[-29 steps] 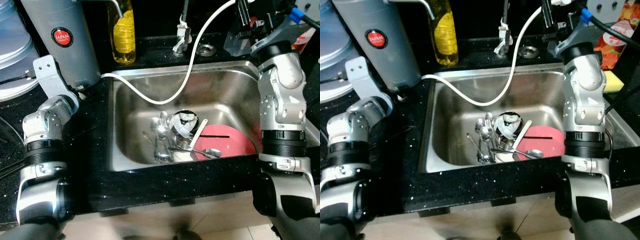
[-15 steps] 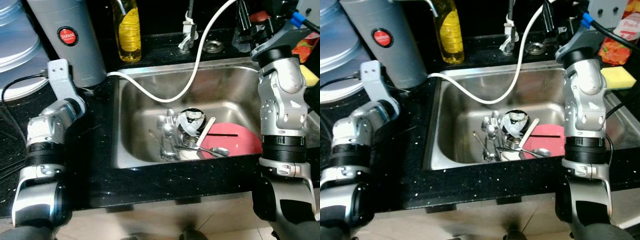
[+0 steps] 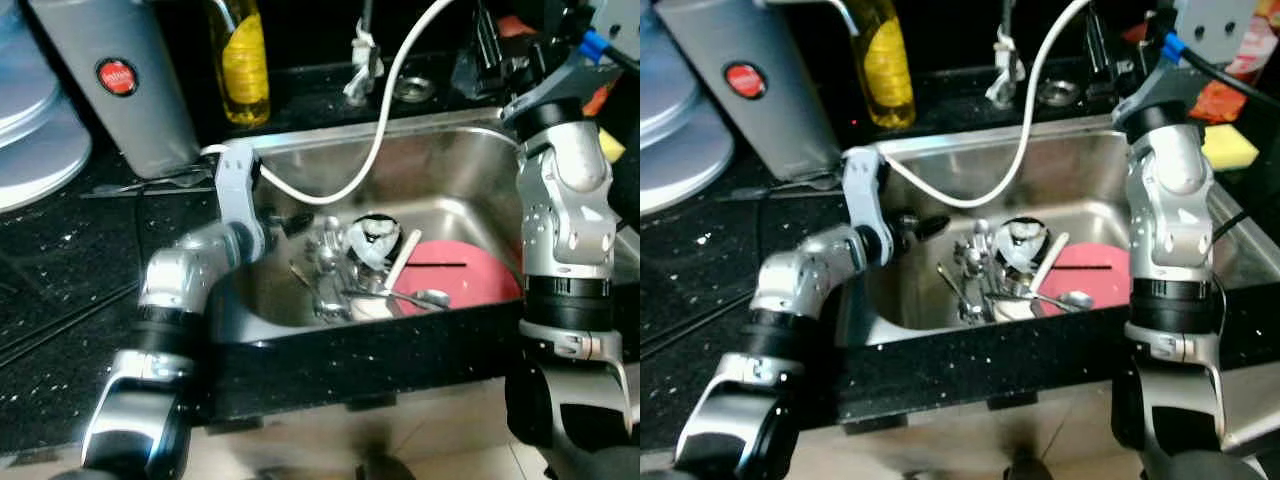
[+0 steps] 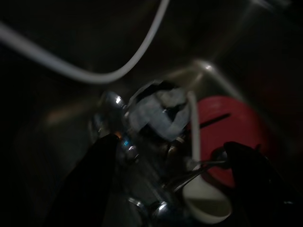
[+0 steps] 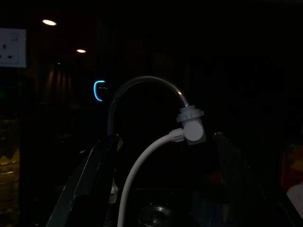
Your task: Kitchen organization
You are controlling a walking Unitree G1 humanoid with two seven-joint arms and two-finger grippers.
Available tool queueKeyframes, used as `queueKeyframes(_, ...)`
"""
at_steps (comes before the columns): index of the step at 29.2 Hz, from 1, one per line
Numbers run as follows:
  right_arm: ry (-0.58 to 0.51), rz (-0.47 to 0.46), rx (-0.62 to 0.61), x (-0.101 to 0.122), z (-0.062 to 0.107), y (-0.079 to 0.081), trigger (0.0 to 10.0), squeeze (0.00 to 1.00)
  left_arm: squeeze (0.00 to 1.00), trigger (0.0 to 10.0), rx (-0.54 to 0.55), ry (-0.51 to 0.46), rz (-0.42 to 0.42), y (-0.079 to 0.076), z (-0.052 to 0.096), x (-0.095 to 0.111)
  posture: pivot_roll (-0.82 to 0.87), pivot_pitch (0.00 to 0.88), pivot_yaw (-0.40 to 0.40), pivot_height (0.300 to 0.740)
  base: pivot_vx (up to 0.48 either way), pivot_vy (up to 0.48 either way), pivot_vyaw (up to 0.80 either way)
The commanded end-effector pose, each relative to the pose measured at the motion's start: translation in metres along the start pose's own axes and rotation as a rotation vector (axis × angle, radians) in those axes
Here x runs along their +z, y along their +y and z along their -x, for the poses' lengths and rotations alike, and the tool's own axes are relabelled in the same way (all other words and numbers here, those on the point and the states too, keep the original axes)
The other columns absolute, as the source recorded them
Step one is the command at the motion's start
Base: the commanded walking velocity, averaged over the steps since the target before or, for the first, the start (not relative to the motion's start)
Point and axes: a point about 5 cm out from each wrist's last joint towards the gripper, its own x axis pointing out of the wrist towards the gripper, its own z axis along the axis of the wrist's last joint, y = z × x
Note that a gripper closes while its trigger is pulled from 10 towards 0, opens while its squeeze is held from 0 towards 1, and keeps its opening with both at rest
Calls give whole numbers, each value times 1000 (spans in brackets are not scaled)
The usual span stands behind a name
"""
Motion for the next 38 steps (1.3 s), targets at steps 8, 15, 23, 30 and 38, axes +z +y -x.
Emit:
queueKeyframes(8, 0, -22, 28, 2, -3, 8, 10000, 0, 0, 10000, -93, -299, -205, -26, 55, 58, -90, 72, 52, 740, 0, 0, 0)
queueKeyframes(15, -1, -36, 15, 0, -2, 7, 10000, 0, 0, 10000, 138, -315, -251, 5, 66, 74, -70, 67, 51, 740, 0, 0, 0)
queueKeyframes(23, -19, -42, 48, 5, -8, 15, 10000, 0, 0, 10000, 449, -241, -199, 53, 72, 69, -91, 57, 46, 740, 0, 0, 0)
queueKeyframes(30, 46, -220, 261, 1, -5, 39, 10000, 0, 0, 10000, 575, -152, -294, 69, 72, 55, -90, 49, 40, 740, 0, 0, 0)
queueKeyframes(38, 260, -77, 731, -36, 39, 89, 10000, 0, 0, 10000, 800, -263, -449, 90, 85, 82, -99, 37, 43, 740, 0, 0, 0)
